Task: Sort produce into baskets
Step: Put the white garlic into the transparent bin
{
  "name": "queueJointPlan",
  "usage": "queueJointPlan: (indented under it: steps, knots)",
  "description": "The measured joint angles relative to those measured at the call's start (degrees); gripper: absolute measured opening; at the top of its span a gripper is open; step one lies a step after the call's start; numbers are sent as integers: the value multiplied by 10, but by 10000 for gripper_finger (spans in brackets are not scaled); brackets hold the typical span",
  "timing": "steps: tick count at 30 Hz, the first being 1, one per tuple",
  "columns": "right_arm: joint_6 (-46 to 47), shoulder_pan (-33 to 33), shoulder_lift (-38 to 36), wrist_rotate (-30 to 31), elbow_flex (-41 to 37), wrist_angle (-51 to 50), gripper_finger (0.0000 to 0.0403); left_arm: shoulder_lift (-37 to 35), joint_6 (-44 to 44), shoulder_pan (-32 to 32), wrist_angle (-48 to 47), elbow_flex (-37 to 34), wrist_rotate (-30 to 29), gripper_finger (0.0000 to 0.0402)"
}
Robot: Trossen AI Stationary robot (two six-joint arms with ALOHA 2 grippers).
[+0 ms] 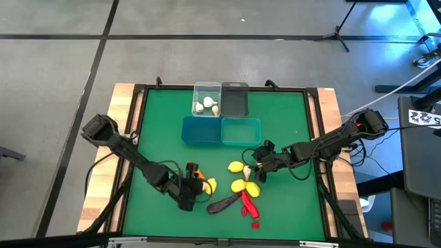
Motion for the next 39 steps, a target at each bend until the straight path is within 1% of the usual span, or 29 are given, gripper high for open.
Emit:
queueJointPlan:
  steps: [7,9,11,15,16,19,21,23,27,30,32,35,37,39]
  knots:
    - [-20,0,0,24,0,0,280,-98,36,45,-26,0,-11,180]
    - [-26,0,0,33,0,0,280,-134,50,67,-37,0,-33,180]
    - [-31,0,0,46,0,1,280,-168,68,92,-40,0,-68,180]
    - [-31,0,0,70,0,4,280,-234,125,163,-28,0,-149,180]
    - [-31,0,0,73,0,6,280,-245,137,184,-25,0,-158,180]
    - [-30,0,0,77,0,16,280,-272,167,260,-8,0,-157,180]
    - [-30,0,0,80,0,27,280,-278,182,314,5,0,-147,180]
    - [-30,0,0,89,0,33,280,-277,200,368,13,0,-119,180]
    - [-30,0,0,104,0,33,280,-255,222,472,48,0,-16,180]
    - [-30,0,0,116,0,33,280,-233,230,540,76,0,30,180]
    - [-30,0,0,116,0,33,280,-218,231,580,80,0,55,180]
    - [-29,0,0,116,0,33,280,-189,222,633,82,0,120,186]
    - [-27,0,0,116,0,33,280,-165,218,657,86,0,152,197]
    - [-27,0,0,116,0,33,280,-138,217,672,94,0,168,211]
